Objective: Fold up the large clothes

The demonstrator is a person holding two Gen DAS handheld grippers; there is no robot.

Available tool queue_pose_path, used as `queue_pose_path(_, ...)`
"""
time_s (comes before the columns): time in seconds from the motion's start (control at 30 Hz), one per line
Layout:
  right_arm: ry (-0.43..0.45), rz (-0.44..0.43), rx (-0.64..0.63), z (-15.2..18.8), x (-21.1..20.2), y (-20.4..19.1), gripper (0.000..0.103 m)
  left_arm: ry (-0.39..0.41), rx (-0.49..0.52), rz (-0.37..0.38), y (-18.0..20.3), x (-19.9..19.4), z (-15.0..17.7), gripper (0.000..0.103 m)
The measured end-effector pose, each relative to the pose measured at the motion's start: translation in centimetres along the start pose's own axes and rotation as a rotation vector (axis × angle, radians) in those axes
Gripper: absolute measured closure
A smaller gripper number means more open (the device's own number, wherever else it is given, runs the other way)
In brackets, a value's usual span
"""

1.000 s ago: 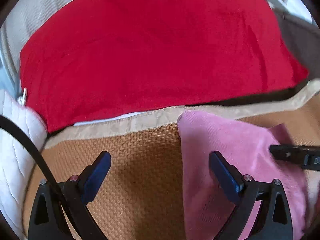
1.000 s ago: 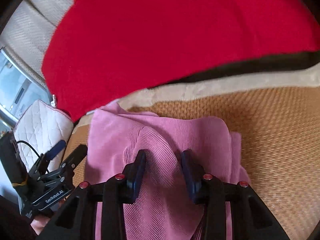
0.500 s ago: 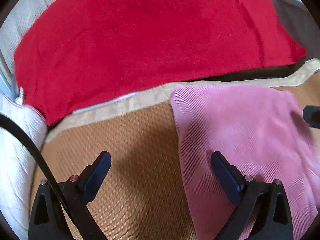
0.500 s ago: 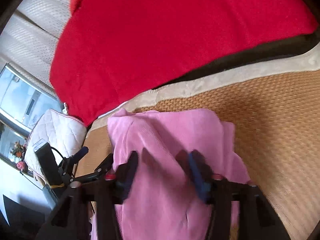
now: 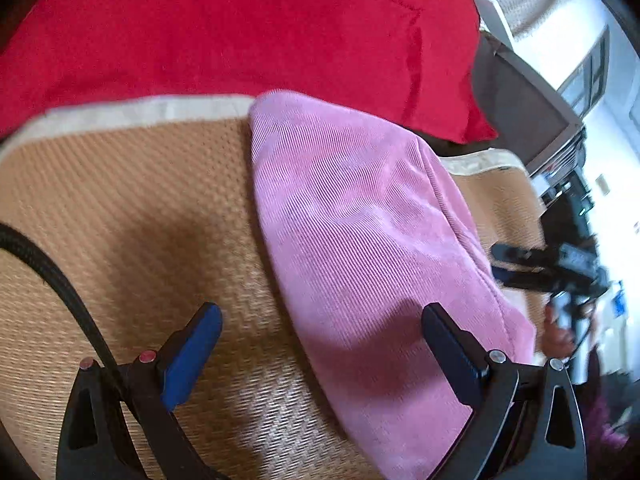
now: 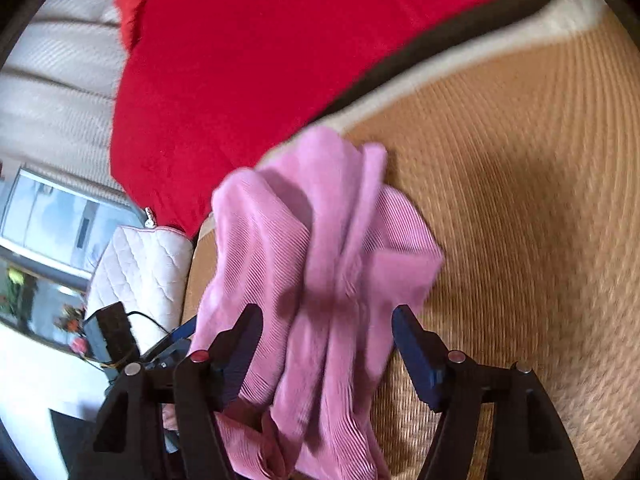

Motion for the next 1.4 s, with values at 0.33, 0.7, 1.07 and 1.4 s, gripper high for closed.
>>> queue_pose_path(0.33,-0.027,-0.072,0.061,-0.3,2.0,2.3,0.032,-0.052,-0.159,0.18,-0.9,2.8,-0.3,0.003)
queue_pose_path(0.7,-0.029,-0.14,0.036,-0.3,2.7,1.1,0.031,-0.044,-0.163,0.237,1.0,4.9,-1.6,0.015)
queue_pose_path(1.07,-0.053,-0.159,-0.037,1.0,5.8,-2.0,0.051,0.001,-0.146,0.233,0.7,3.4,-2.0,0.054)
queue_pose_path(1.4,0.0,-0.178,-0.1,1.0,3.7,-5.6,0.058,0.074,-0.138,0.2,0.8,-0.7,-3.2,0.06)
Point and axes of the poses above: each gripper's, at about its wrist camera, not at the fingertips, and x roughly the way its jaws point, y to its right, z to its underside, the point moved 9 cm from there along x, roughly the way its jaws point, and after that the axes turned 5 degrees about z, right-handed, at the moved point
